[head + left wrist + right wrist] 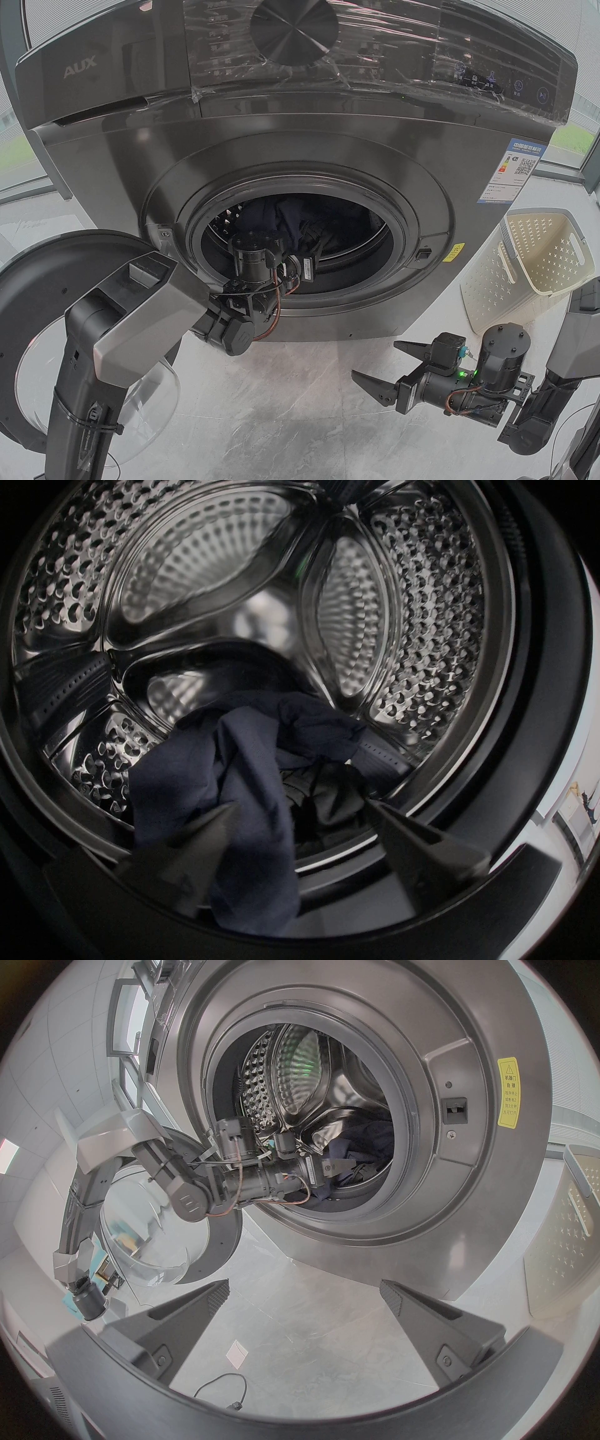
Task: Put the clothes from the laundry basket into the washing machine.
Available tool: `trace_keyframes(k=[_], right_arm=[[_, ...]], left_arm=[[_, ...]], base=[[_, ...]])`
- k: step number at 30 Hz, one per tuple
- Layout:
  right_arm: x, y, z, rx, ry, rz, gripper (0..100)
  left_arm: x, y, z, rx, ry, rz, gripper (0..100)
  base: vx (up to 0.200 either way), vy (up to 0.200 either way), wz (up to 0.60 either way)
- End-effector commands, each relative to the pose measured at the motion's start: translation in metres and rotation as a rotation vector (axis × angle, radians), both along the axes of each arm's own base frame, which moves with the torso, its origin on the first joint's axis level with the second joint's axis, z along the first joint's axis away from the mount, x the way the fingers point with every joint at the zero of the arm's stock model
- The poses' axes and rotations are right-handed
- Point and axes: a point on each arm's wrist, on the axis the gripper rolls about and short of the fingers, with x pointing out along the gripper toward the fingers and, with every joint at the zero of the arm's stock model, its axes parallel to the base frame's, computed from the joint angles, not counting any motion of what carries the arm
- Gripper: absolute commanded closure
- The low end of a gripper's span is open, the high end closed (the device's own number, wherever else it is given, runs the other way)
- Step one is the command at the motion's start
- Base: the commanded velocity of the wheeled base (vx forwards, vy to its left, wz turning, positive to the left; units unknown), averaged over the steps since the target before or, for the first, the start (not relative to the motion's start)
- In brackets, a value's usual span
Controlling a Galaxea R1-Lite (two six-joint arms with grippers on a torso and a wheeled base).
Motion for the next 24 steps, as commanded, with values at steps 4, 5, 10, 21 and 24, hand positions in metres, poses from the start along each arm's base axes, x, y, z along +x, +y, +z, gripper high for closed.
trace_keyframes(k=[4,5,10,21,24], right_arm=[[0.002,0.000,0.001,0.004,-0.004,-0.002,0],[0.002,0.000,0.001,0.005,-0.005,-0.002,0],[0.004,0.002,0.002,0.011,-0.013,-0.002,0],[0.005,0.002,0.003,0.014,-0.018,-0.004,0],[0.005,0.003,0.003,0.014,-0.018,-0.002,0]], left_arm=[[0.019,-0.001,-0.018,0.036,0.058,0.026,100],[0.020,0.000,-0.017,0.036,0.059,0.029,100],[0.027,-0.004,-0.002,0.007,0.026,0.034,100],[0.060,-0.005,0.025,-0.201,-0.127,0.110,100],[0.061,-0.004,0.023,-0.204,-0.134,0.113,100]], base=[[0.000,0.000,0.00],[0.000,0.000,0.00],[0.000,0.000,0.00],[0.000,0.000,0.00],[0.000,0.000,0.00]])
